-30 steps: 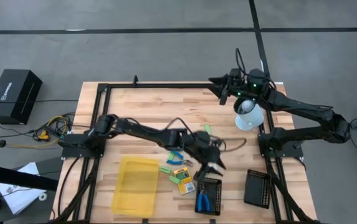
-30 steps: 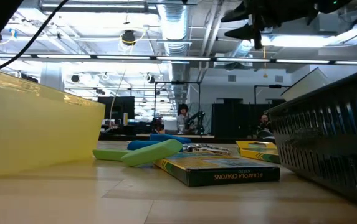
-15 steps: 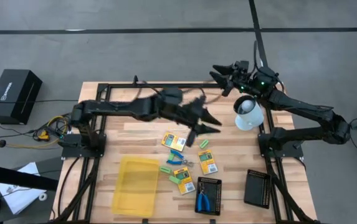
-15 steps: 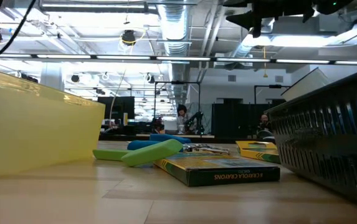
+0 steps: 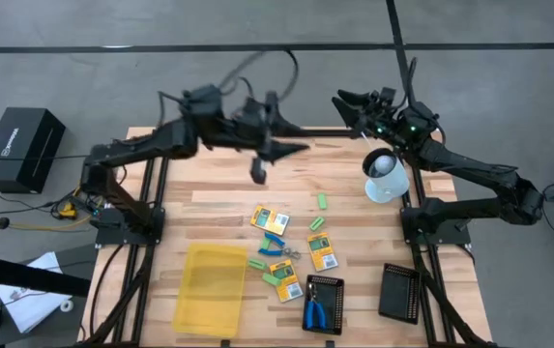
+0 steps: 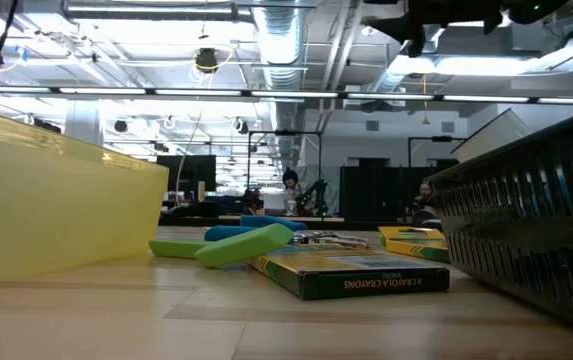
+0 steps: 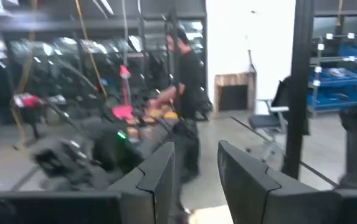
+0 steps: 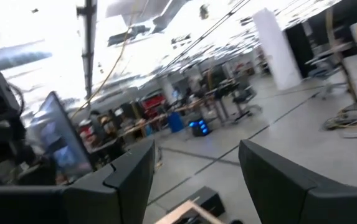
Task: Pick & Place School Supplies
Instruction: Put the blue hole puncher into the left black bin
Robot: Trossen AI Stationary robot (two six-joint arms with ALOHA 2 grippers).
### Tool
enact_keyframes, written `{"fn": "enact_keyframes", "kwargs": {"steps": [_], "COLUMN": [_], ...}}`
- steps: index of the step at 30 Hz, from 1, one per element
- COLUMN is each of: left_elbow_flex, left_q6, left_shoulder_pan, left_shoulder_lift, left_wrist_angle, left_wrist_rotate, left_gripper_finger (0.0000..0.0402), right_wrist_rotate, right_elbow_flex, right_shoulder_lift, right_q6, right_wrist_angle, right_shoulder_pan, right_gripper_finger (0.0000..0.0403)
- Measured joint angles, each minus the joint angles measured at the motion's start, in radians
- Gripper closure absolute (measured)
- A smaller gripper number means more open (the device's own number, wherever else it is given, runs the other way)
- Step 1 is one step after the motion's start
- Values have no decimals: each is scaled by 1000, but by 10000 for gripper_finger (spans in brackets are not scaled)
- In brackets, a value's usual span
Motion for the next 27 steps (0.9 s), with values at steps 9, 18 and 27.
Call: {"fn": "enact_keyframes", "kwargs": {"steps": [9, 18, 27], "left_elbow_flex": [0, 0, 0], "left_q6": [46, 39, -17], "left_shoulder_pan": [131, 239, 274], "left_shoulder_lift": [-111, -152, -183], "left_wrist_angle": [-103, -125, -133], "left_wrist_rotate": [17, 60, 1], "left_gripper_finger": [286, 286, 286], "right_wrist_rotate": [74, 73, -32], "right_elbow_flex": [0, 1, 41], "right_shoulder_lift": [0, 22, 116], "right_q6": [89, 159, 159], "right_wrist_angle": [46, 39, 144], "right_shoulder_pan": [7, 45, 104], "right_gripper_finger": [179, 179, 179]}}
